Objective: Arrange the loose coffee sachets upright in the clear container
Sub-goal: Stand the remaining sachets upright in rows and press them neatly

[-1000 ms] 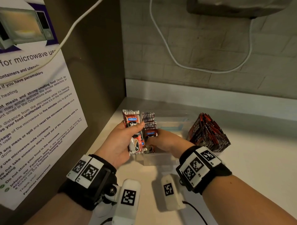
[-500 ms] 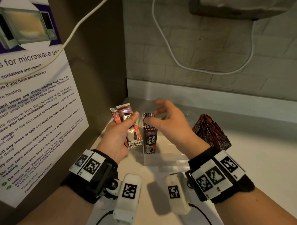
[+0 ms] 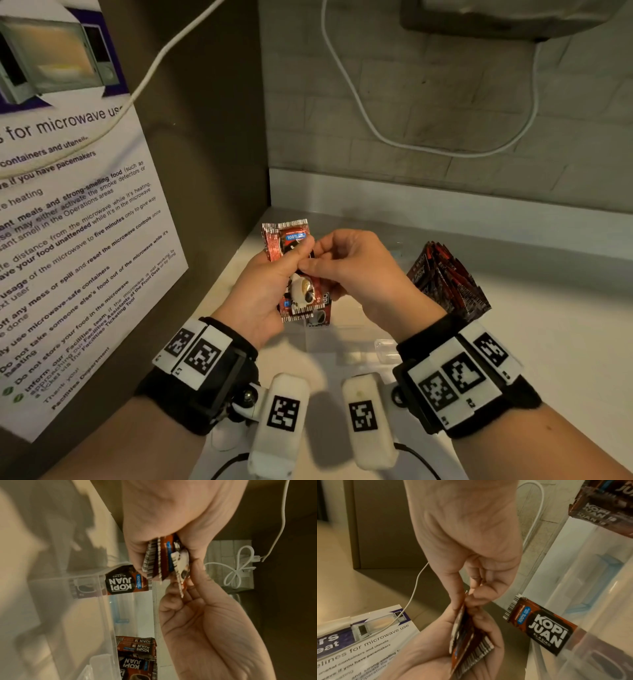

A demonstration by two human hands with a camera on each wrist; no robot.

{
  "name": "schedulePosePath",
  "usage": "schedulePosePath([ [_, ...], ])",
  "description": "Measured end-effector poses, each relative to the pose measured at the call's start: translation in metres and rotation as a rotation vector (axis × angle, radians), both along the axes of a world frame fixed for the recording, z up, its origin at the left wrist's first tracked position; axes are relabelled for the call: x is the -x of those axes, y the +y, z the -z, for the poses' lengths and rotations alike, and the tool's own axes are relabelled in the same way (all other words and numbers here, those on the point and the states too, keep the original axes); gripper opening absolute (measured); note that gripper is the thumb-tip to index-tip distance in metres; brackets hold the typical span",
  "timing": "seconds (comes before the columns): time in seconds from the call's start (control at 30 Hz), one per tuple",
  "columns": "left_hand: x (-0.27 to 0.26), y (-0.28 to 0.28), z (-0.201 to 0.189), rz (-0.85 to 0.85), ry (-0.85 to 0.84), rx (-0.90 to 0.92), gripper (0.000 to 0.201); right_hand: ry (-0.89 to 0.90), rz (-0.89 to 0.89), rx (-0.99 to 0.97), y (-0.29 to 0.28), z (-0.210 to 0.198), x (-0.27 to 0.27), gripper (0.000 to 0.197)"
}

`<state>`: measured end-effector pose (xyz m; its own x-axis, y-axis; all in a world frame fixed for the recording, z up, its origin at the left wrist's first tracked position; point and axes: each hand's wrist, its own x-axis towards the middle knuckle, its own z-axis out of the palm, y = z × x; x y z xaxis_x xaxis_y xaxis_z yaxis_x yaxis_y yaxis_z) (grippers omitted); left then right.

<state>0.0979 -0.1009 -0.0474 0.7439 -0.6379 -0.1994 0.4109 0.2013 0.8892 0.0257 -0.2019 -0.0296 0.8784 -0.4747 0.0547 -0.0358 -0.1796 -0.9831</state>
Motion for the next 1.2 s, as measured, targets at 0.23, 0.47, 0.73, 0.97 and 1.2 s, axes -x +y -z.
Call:
schedulePosePath([
  [0.23,-0.003,0.004,0.003,0.022,-0.019,-0.006,0.045,0.02,0.035,-0.042,-0.011,-0.001,0.007,0.008],
  [0.47,-0.02,0.013,0.025,-0.108,-0.021,-0.133,0.021,0.168,0.161,0.035,-0.031,0.013,0.022,0.01],
  [0.73,-0.014,0.006,0.042,-0.018,-0.082,-0.247,0.029,0.395,0.109,0.197,-0.023,0.048,-0.001,0.024],
  [0.97,-0.012,0.001,0.042,-0.052,-0.096,-0.248,0.029,0.4,0.147,0.205,-0.021,0.052,-0.009,0.033],
  [1.2,-0.01,0.001,0.043,-0.044,-0.096,-0.26,0.027,0.416,0.171,0.24,-0.022,0.051,-0.007,0.032],
])
